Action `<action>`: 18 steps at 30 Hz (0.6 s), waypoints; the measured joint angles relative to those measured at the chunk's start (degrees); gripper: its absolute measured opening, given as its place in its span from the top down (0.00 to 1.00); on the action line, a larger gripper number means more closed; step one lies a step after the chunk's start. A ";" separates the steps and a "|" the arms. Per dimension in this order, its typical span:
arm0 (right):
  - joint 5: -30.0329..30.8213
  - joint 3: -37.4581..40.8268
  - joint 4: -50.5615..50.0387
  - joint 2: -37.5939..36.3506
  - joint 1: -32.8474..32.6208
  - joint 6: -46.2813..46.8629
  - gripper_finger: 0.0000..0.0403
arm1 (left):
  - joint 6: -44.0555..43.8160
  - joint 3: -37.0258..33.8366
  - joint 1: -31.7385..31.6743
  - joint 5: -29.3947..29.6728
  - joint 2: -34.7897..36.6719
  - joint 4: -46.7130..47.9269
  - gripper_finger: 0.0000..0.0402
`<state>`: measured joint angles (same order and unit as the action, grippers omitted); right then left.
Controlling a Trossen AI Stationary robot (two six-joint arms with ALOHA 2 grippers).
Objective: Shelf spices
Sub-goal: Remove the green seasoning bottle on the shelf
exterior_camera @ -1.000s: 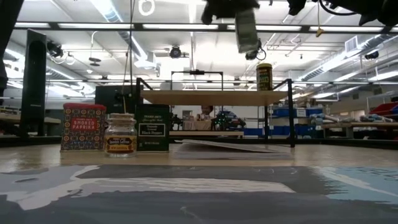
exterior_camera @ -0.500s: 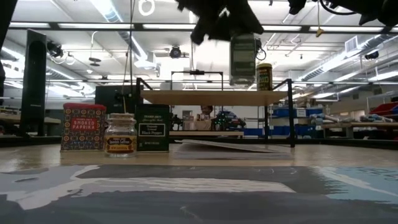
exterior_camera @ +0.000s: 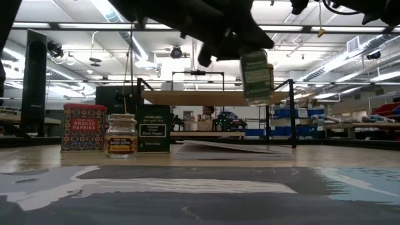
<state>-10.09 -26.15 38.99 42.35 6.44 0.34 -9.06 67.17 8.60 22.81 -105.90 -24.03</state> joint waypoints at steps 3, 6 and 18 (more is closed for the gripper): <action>0.00 0.00 0.00 0.00 0.00 0.02 0.22 | 0.93 2.05 -0.63 -3.35 -2.13 -0.88 0.52; 0.00 0.00 -0.02 0.00 0.00 0.04 0.22 | 1.66 4.69 -1.10 -5.59 -4.54 -0.89 0.52; 0.02 0.00 -0.17 0.00 0.00 0.11 0.22 | 7.55 16.88 -1.23 -10.32 -14.61 7.89 0.52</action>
<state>-10.07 -26.15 38.82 42.35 6.44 0.45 -1.51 84.05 7.36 12.49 -120.51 -16.14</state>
